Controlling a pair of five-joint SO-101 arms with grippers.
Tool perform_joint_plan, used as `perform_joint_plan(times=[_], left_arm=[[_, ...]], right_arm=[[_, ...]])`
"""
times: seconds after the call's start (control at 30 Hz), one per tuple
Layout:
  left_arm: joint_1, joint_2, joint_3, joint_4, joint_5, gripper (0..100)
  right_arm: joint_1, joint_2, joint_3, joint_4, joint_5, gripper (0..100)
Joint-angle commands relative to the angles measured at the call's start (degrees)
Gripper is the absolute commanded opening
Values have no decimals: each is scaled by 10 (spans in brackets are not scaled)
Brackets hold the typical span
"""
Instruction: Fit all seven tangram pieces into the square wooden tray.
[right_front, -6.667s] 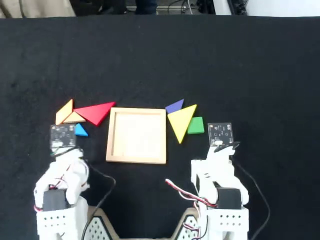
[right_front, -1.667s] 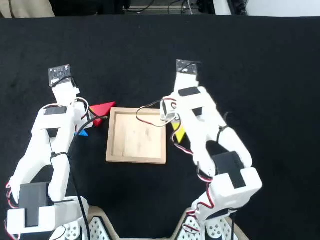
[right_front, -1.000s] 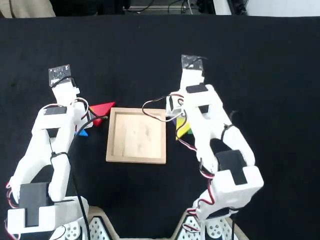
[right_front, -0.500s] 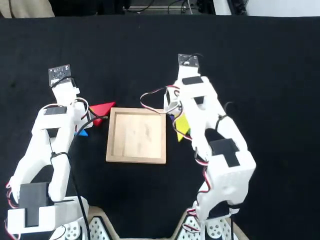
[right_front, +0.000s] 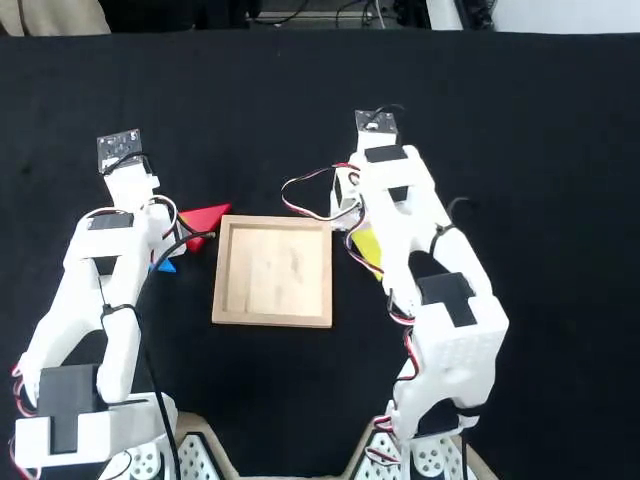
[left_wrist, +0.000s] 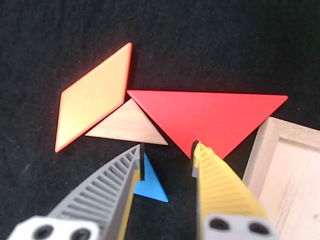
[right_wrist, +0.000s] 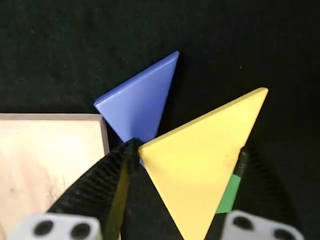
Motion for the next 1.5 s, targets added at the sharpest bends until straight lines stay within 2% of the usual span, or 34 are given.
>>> perform_joint_plan(times=[0.0,0.17,0.47,0.6,0.7,0.77,1.0,1.2,1.47], left_arm=[[0,-2,-26,-34,1,177],[0,-2,-8,-69,1,177],[0,-2,-7,-69,0,177],[0,-2,-7,-69,0,177],[0,-2,-7,-69,0,177],[0,-2,-7,-69,0,177],[0,-2,-7,-70,0,177],[0,-2,-7,-70,0,177],[0,-2,-7,-69,0,177]], right_arm=[[42,-48,-5,23,7,221],[62,-103,44,6,40,165],[65,-156,87,-10,46,163],[61,-159,92,-6,91,166],[65,-160,92,-5,96,169],[65,-159,92,-4,115,204],[65,-159,92,36,136,452],[65,-157,109,28,136,459],[64,-128,135,-49,135,459]])
